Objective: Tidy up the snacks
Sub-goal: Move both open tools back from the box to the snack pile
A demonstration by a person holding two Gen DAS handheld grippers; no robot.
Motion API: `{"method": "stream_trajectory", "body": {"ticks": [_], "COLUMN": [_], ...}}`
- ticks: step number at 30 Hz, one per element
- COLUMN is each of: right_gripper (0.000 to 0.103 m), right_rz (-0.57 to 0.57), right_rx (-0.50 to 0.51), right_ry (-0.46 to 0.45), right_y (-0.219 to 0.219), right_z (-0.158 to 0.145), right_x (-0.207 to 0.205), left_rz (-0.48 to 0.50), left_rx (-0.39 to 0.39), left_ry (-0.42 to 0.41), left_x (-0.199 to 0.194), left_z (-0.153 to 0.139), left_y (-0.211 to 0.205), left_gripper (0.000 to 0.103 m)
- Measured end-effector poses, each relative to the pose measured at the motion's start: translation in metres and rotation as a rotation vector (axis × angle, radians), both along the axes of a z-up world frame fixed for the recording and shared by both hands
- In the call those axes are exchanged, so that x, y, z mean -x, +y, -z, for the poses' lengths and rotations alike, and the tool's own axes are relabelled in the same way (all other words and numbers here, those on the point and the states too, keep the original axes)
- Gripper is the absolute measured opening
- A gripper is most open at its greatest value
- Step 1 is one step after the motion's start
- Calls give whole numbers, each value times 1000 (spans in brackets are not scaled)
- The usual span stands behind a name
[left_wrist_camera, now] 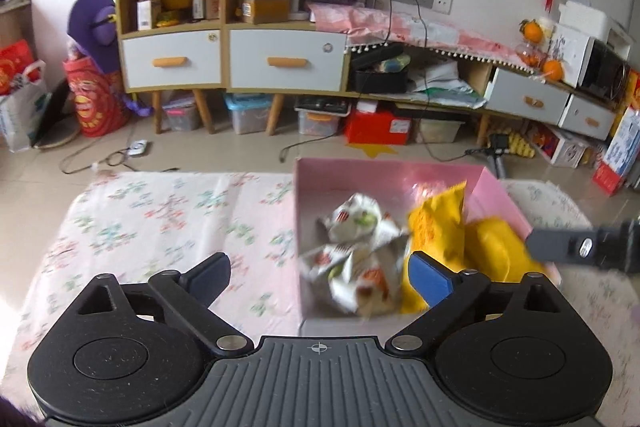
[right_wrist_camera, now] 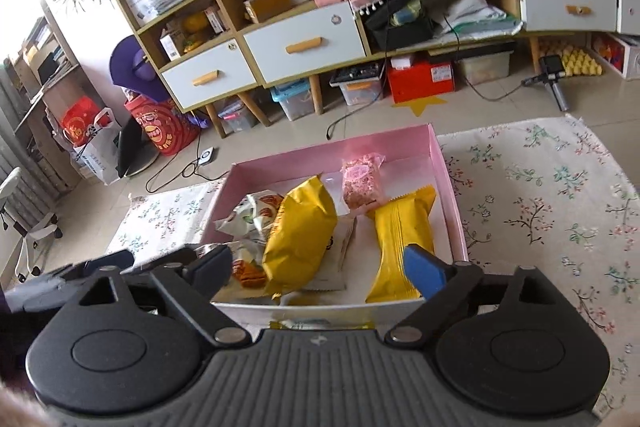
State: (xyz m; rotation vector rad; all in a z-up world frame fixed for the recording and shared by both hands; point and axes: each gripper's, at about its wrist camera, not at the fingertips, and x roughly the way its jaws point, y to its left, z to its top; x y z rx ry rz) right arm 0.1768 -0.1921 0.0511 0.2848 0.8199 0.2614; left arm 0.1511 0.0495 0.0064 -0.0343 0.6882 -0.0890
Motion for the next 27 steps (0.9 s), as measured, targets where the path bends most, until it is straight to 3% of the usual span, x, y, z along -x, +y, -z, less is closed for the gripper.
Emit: {"method": "stream_trajectory", "body": {"ticks": [12, 16, 20, 27], "right_gripper": [100, 102, 102, 102], "right_rz": [-15, -63, -114, -136], "right_rx": [81, 124, 205, 246], "right_ry": [11, -5, 13, 60], "right_y": [8, 12, 21, 22], "right_z": [1, 10, 21, 39], "right_x": [30, 45, 52, 57], "left_rz": [-53, -44, 23, 189], "left_rx": [-18, -7, -21, -33], "left_ry": [64, 49, 57, 40], "left_x": [60, 79, 88, 99], "left_z": [6, 14, 26, 37], "left_y": [18, 25, 28, 26], "left_gripper": [100, 101, 101, 100]}}
